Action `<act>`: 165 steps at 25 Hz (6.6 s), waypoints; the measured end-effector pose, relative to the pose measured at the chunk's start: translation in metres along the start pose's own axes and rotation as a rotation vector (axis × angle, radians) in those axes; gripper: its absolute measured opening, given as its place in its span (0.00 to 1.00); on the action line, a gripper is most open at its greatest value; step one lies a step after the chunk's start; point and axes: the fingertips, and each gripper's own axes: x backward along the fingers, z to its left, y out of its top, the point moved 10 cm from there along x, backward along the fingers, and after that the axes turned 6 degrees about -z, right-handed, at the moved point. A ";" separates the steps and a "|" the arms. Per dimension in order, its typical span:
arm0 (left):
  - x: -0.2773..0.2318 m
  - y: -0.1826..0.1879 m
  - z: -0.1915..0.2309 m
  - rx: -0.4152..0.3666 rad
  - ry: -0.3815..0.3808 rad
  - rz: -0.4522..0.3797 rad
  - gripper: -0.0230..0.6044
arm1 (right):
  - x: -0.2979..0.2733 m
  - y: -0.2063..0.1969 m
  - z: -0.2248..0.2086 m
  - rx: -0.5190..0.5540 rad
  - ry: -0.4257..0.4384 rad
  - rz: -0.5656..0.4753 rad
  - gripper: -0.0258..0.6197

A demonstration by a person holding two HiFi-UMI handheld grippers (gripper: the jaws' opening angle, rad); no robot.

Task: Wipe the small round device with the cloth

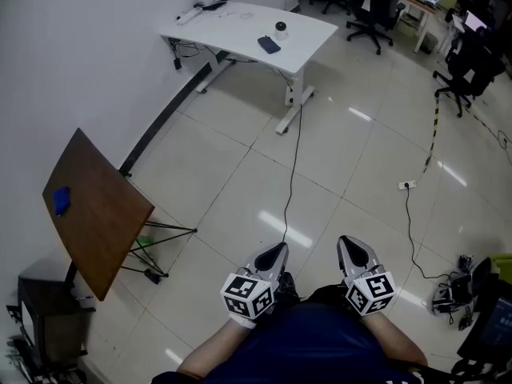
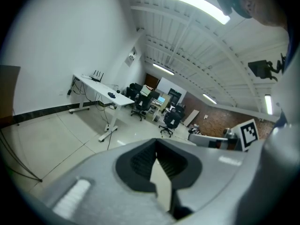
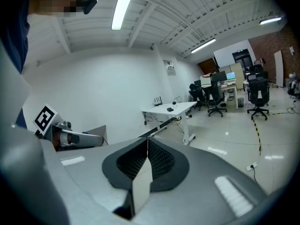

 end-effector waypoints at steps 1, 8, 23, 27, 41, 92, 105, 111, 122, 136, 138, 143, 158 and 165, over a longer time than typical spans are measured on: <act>-0.004 0.005 0.005 -0.001 -0.003 -0.001 0.04 | -0.006 0.002 0.000 0.008 -0.005 0.001 0.06; -0.041 0.019 0.028 0.004 0.003 0.008 0.04 | -0.041 0.010 -0.020 0.018 -0.009 0.012 0.06; -0.172 0.073 0.035 -0.029 0.094 -0.058 0.04 | -0.151 0.067 -0.129 0.021 0.115 -0.026 0.06; -0.203 0.081 0.028 -0.041 0.096 -0.061 0.04 | -0.168 0.079 -0.158 0.014 0.125 -0.026 0.06; -0.256 0.107 0.046 -0.059 0.139 -0.053 0.04 | -0.222 0.098 -0.199 -0.014 0.154 -0.016 0.06; -0.514 0.271 0.236 -0.048 0.164 -0.066 0.09 | -0.560 0.205 -0.320 0.002 0.201 0.030 0.06; -0.559 0.283 0.243 -0.037 0.211 -0.062 0.13 | -0.595 0.217 -0.360 -0.026 0.214 0.057 0.06; -0.576 0.293 0.272 -0.022 0.194 -0.045 0.13 | -0.624 0.221 -0.362 -0.023 0.187 0.060 0.06; -0.605 0.343 0.352 -0.019 0.115 -0.035 0.16 | -0.693 0.239 -0.344 -0.001 0.089 0.042 0.07; -0.645 0.375 0.471 0.017 0.150 0.040 0.21 | -0.761 0.259 -0.313 0.052 -0.007 0.056 0.15; -0.653 0.374 0.486 0.038 0.180 0.061 0.22 | -0.768 0.260 -0.314 0.058 -0.006 0.061 0.16; -0.677 0.366 0.510 0.071 0.256 0.121 0.26 | -0.790 0.261 -0.328 0.052 0.029 0.073 0.18; -0.750 0.321 0.554 0.297 0.513 0.302 0.41 | -0.846 0.282 -0.394 -0.014 0.248 0.104 0.22; -0.755 0.313 0.554 0.279 0.553 0.330 0.39 | -0.850 0.272 -0.402 -0.031 0.295 0.134 0.22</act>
